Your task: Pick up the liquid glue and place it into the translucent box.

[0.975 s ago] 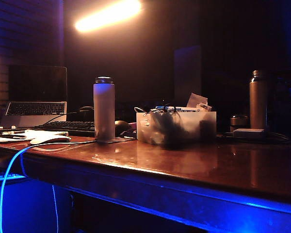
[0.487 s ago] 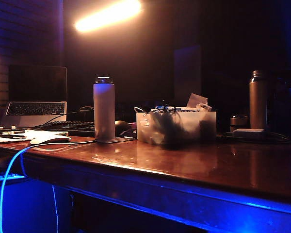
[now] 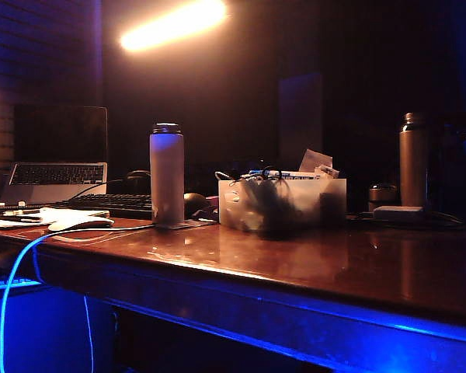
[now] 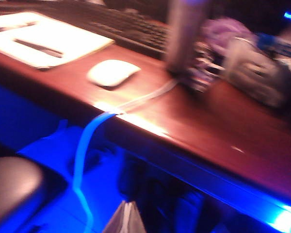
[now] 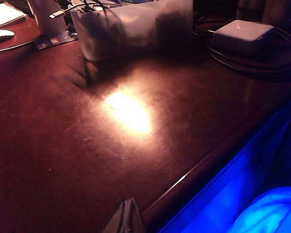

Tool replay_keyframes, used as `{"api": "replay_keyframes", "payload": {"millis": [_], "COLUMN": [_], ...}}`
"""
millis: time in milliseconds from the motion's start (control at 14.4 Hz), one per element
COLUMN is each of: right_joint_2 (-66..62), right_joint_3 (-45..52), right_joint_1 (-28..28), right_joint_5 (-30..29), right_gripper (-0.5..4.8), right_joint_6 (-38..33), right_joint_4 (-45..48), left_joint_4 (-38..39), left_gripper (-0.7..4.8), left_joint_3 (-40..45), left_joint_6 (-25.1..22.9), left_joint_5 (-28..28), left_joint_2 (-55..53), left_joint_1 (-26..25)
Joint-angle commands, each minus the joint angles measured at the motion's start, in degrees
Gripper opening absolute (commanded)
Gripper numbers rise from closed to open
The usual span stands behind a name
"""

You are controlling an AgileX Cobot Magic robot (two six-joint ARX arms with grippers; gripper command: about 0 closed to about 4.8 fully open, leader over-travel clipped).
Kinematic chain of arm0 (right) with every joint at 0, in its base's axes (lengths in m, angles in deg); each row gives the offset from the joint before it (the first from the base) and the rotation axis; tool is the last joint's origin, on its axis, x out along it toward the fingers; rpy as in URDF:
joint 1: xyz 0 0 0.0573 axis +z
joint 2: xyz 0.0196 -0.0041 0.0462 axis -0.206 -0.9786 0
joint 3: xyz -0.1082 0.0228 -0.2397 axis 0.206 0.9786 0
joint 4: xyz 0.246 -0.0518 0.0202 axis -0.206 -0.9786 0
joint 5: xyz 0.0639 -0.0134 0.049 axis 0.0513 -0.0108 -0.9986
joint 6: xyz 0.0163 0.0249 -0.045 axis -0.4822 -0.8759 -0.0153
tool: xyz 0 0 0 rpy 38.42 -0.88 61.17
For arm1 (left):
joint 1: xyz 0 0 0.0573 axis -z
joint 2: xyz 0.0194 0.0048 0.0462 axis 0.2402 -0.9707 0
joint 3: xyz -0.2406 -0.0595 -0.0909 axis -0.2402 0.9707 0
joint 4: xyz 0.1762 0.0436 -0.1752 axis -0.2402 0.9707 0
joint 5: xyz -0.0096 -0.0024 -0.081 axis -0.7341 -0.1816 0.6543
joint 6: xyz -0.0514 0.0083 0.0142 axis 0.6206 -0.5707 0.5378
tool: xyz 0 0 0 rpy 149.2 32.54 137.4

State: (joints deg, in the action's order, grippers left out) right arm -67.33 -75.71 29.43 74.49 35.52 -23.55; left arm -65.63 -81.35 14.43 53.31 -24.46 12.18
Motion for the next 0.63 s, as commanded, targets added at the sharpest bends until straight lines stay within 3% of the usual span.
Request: {"api": "replay_keyframes", "payload": {"millis": [70,418,627], "right_joint_2": [-0.1,-0.1,-0.1], "right_joint_3": [0.2,0.2,0.2], "right_joint_1": [0.0,0.0,0.0], "right_joint_5": [-0.1,-0.1,-0.1], "right_gripper": [0.0,0.0,0.0], "right_joint_6": [-0.2,-0.2,-0.2], "right_joint_4": [-0.3,-0.3,-0.3], "left_joint_4": [-0.7,1.5,1.3], "left_gripper": [-0.05,-0.05,-0.05], "left_joint_3": [2.1,3.1,3.1], "left_joint_6": [-0.1,-1.6,-1.2], "left_joint_5": [-2.4,-2.4,-6.5], "left_joint_2": [4.0,4.3,4.3], "left_joint_1": [0.0,0.1,0.0]}}
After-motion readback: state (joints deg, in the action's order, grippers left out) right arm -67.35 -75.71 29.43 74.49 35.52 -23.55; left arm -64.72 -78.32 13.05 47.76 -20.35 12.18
